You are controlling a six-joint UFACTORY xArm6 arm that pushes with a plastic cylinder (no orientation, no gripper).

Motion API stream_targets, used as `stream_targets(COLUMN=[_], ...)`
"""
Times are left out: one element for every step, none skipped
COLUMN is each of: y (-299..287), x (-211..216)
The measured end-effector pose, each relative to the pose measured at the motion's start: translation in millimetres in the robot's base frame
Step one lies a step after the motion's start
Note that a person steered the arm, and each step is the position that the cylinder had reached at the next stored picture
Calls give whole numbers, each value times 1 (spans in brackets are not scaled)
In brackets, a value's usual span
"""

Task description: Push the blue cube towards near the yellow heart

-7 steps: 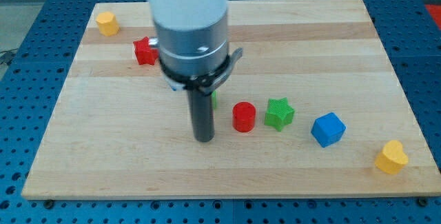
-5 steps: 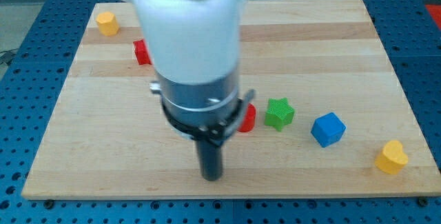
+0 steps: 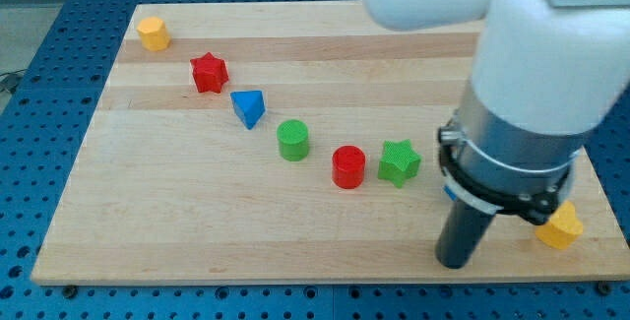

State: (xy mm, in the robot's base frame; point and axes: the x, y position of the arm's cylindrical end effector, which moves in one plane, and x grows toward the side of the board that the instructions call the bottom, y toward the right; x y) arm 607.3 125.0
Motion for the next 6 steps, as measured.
stream_targets(y=[8,31,46,59,72,78], x=[0,-1,-14,-26,-48,-76])
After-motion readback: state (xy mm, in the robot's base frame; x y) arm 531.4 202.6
